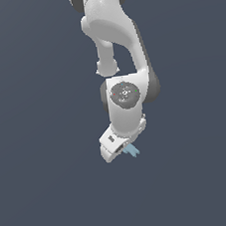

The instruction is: Pick up the object and move it to a goal position.

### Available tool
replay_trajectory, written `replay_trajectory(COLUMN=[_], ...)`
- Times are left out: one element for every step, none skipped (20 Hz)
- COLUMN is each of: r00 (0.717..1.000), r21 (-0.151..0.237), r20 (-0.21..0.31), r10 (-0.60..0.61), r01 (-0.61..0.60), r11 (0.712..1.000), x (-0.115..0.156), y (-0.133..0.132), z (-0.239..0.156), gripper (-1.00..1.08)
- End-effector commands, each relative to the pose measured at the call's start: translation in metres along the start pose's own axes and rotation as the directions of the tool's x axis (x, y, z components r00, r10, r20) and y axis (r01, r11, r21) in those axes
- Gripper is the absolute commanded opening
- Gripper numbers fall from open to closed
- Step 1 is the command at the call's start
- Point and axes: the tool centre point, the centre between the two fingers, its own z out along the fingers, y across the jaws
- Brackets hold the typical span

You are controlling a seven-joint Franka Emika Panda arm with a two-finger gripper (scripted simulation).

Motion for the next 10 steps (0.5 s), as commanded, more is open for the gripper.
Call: replay_trajectory(r00=[1.0,1.0,1.0,1.0,1.0,1.0,1.0,1.0,1.0,1.0], r21=[0.0,0.0,0.0,0.0,0.0,0.0,-0.001,-0.001,-0.001,-0.001], r20=[0.0,0.0,0.0,0.0,0.0,0.0,0.0,0.0,0.0,0.0], r10=[0.0,0.0,0.0,0.0,0.0,0.0,-0.001,-0.001,-0.001,-0.001], r01=[0.0,0.0,0.0,0.0,0.0,0.0,0.001,0.001,0.001,0.001], r11=[1.0,1.0,1.0,1.0,1.0,1.0,1.0,1.0,1.0,1.0], x=[0.006,0.009,0.011,0.014,0.016,0.019,0.022,0.024,0.027,0.029], y=[-0.016,-0.023,-0.029,-0.035,-0.041,-0.048,-0.054,-0.06,-0.066,-0.072], z=[-0.025,-0.035,-0.045,-0.055,-0.065,-0.075,-0.085,-0.094,-0.104,-0.114], gripper=[-1.0,-1.0,-1.0,-1.0,-1.0,-1.0,-1.0,-1.0,-1.0,-1.0])
